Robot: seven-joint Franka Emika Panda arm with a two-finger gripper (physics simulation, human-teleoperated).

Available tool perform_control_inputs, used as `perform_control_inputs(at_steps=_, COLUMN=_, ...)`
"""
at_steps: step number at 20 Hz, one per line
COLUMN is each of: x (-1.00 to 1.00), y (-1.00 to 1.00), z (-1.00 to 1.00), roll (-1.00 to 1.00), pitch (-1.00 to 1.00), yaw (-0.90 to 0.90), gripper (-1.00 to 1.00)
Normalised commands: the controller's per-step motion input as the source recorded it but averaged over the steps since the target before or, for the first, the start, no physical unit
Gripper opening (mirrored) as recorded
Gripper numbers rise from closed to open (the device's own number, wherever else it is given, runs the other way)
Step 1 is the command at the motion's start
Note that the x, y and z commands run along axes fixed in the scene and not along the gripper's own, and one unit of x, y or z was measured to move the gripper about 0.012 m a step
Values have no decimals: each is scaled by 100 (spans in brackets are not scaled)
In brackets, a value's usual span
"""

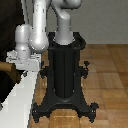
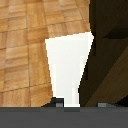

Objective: Open the door by pressing down and pulling on the handle.

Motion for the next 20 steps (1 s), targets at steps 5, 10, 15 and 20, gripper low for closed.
perform_control_inputs(at_steps=5, x=0, y=0, z=-80, roll=0, pitch=-3, yaw=0, gripper=-100)
perform_control_inputs(at_steps=10, x=0, y=40, z=0, roll=0, pitch=0, yaw=0, gripper=-100)
perform_control_inputs(at_steps=15, x=0, y=100, z=0, roll=0, pitch=0, yaw=0, gripper=-100)
perform_control_inputs(at_steps=20, x=0, y=100, z=0, roll=0, pitch=0, yaw=0, gripper=-100)
